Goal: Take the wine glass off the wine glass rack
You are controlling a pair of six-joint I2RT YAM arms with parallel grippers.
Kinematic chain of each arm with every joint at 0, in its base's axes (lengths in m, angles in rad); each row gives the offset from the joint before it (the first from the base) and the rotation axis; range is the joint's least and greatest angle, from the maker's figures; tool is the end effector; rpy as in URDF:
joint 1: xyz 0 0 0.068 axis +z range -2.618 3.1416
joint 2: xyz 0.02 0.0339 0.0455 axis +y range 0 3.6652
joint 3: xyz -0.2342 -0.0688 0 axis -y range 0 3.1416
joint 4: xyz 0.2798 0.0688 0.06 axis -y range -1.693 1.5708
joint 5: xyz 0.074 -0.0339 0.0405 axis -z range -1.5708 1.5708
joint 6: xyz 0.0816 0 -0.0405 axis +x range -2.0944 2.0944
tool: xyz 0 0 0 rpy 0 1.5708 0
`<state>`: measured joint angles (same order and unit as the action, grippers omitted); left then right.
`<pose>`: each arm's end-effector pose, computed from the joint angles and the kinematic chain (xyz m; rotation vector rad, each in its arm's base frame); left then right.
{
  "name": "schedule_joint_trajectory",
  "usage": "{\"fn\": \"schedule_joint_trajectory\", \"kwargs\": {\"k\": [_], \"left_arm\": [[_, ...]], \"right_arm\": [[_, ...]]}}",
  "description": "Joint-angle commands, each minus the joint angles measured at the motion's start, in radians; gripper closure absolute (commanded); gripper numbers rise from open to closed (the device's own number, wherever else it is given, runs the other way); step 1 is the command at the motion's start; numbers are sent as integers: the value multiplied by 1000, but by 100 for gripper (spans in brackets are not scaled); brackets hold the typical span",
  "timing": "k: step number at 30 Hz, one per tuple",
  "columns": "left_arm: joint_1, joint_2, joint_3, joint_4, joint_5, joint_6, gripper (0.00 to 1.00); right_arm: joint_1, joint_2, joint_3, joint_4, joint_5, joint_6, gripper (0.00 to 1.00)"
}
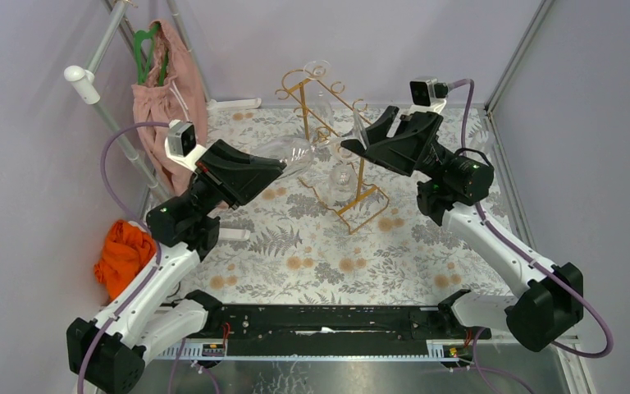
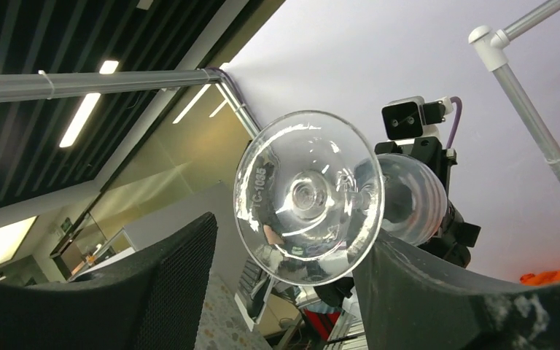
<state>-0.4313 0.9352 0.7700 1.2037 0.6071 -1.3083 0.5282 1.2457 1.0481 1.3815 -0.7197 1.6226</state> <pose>0.1971 -0.1419 0.4366 0.3683 0.8335 -1.7978 0.2168 0.1888 0.4647 -0.5152 0.8527 2.1486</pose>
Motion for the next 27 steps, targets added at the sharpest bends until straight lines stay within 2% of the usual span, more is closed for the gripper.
{"fn": "schedule_joint_trajectory", "kwargs": {"k": [1, 6, 10, 12, 14, 16, 19, 27], "left_arm": [[12, -31, -16, -53, -85, 27, 100], [12, -136, 9, -213, -144, 111, 100], [13, -208, 44, -376, -198, 191, 100], [13, -227, 108, -525, -224, 255, 100], [13, -232, 202, -743, -275, 333, 100], [13, -220, 325, -1027, -364, 417, 100], [12, -180, 489, -1305, -497, 524, 100], [12, -58, 785, -1651, -736, 648, 100]], "right_arm": [[21, -74, -2, 16, -27, -61, 27], [21, -115, -39, -75, -7, -125, 20], [21, -126, -46, -92, 0, -131, 19], [20, -136, -53, -107, 1, -144, 19], [20, -155, -62, -148, 6, -177, 19], [21, -180, -69, -216, 13, -222, 18], [21, -223, -69, -322, 23, -300, 18], [21, -298, -50, -509, 47, -430, 18]]}}
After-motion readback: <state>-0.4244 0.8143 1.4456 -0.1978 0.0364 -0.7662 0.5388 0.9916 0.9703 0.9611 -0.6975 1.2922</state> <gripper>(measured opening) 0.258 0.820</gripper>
